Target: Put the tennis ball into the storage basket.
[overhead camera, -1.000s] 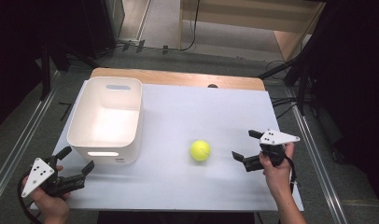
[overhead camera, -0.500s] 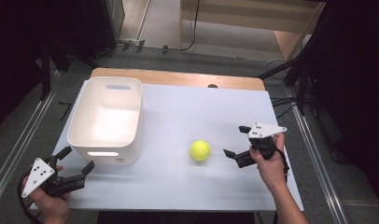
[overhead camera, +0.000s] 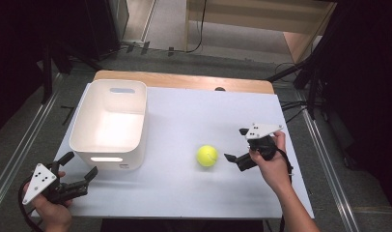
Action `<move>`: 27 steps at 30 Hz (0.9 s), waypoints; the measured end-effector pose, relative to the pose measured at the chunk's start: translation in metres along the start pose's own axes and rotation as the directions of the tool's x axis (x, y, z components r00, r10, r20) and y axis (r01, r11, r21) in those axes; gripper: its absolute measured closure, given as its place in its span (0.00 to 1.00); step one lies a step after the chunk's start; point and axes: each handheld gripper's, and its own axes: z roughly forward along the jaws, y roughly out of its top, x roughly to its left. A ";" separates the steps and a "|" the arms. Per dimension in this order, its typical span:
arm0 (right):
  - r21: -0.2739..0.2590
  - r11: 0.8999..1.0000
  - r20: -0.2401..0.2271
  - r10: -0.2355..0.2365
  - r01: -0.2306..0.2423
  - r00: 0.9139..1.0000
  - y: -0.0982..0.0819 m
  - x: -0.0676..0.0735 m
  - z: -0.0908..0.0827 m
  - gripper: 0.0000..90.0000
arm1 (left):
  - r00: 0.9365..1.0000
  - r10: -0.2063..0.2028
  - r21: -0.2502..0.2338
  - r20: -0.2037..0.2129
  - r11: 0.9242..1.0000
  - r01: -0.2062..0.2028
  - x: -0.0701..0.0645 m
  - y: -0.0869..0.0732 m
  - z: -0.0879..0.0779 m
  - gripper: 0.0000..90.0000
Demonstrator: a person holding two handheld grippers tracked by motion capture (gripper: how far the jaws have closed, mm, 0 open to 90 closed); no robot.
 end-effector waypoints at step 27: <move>0.104 0.991 -0.087 -0.077 0.086 0.993 0.025 0.007 0.024 0.00 | 1.000 0.000 0.002 0.000 1.000 0.000 0.000 0.000 0.000 0.08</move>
